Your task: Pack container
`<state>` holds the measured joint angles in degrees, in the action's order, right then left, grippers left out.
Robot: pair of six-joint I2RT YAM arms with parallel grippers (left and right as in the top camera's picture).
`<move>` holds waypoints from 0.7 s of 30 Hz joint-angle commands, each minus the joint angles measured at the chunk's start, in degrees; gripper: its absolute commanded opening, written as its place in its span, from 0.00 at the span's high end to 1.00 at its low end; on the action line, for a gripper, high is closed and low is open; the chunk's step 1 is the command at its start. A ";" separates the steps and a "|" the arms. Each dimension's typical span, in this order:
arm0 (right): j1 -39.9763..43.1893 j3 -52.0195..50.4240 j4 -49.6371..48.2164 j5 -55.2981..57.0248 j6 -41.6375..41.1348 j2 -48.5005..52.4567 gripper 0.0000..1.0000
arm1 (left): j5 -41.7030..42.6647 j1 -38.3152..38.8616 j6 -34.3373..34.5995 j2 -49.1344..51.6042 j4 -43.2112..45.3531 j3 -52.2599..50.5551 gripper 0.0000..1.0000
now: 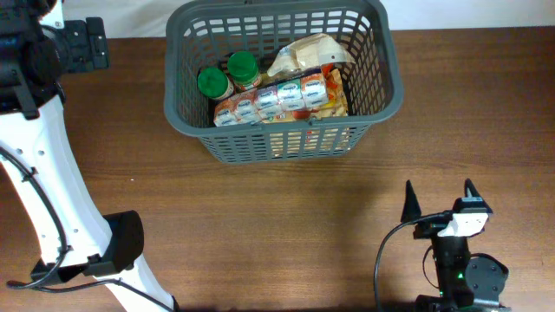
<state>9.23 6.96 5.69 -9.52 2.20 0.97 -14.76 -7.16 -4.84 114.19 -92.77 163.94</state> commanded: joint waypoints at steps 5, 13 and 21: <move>-1.88 -1.18 1.29 -1.84 0.33 -0.79 0.01 | 0.22 -0.13 0.74 0.04 0.09 -0.02 0.01; -1.88 -1.18 13.25 -1.84 0.33 -0.79 0.01 | 0.22 -0.13 0.74 0.04 0.09 -0.02 0.01; -1.88 -1.14 13.40 -1.84 0.33 -0.61 0.01 | 0.24 -0.13 0.74 0.28 0.09 -0.02 0.01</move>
<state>7.88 6.11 18.81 -10.63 2.20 0.91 -14.76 -7.16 -4.82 114.19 -92.79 163.94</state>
